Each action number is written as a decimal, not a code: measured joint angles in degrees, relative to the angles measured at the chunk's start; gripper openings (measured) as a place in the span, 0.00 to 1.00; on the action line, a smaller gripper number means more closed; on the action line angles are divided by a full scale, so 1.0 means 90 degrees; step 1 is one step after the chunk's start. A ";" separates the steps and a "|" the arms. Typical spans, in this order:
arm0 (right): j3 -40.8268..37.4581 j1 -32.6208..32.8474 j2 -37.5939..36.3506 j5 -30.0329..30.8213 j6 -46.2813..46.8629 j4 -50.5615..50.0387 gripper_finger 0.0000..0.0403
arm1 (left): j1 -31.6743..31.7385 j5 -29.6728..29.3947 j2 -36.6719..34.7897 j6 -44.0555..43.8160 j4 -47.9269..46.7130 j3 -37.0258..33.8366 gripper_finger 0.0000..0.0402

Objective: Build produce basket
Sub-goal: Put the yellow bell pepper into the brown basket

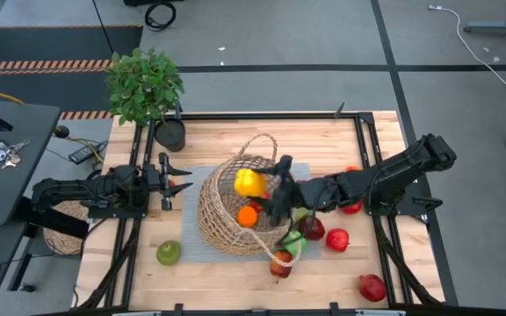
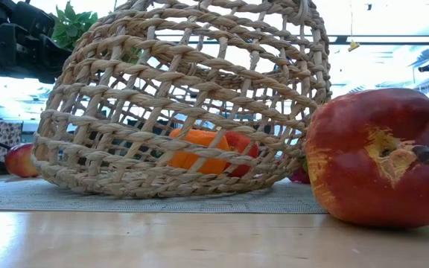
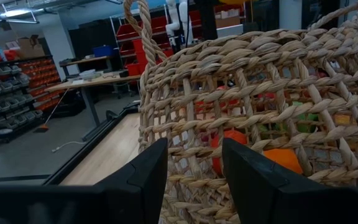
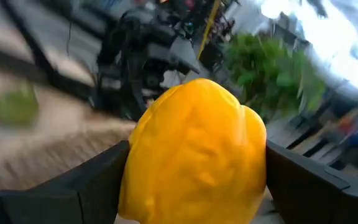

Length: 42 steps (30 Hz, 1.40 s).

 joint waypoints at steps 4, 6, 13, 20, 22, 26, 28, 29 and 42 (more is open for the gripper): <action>0.0002 -0.0179 -0.0066 -0.0146 0.2214 -0.0398 0.85 | 0.0000 0.0000 0.0001 -0.0001 0.0001 0.0001 0.40; 0.0002 -0.0232 -0.0066 -0.0203 0.3285 -0.0571 0.85 | 0.0001 0.0000 0.0000 -0.0002 0.0001 0.0002 0.40; 0.0002 -0.0401 -0.0066 -0.0762 0.5527 -0.0796 0.85 | 0.0002 -0.0001 0.0000 -0.0002 0.0002 0.0001 0.40; 0.0002 -0.0457 -0.0066 -0.1093 0.6496 -0.0823 0.85 | 0.0002 0.0000 0.0000 -0.0002 0.0000 0.0002 0.40; 0.0002 -0.0461 -0.0066 -0.1094 0.6568 -0.0834 0.85 | 0.0002 -0.0001 0.0000 0.0000 0.0000 0.0002 0.40; 0.0002 -0.0461 -0.0066 -0.1086 0.6731 -0.1019 0.85 | 0.0002 0.0000 0.0000 -0.0002 0.0000 0.0002 0.40; 0.0002 -0.0460 -0.0053 -0.1091 0.6706 -0.1202 0.85 | 0.0001 -0.0002 0.0000 -0.0002 0.0000 0.0002 0.40; 0.0002 -0.0462 -0.0034 -0.1094 0.6700 -0.1318 0.85 | 0.0002 0.0000 0.0002 -0.0002 0.0000 0.0000 0.40; 0.0005 -0.0890 0.0791 -0.1611 0.6917 -0.1764 0.85 | 0.0001 -0.0002 0.0000 -0.0001 0.0002 0.0001 0.40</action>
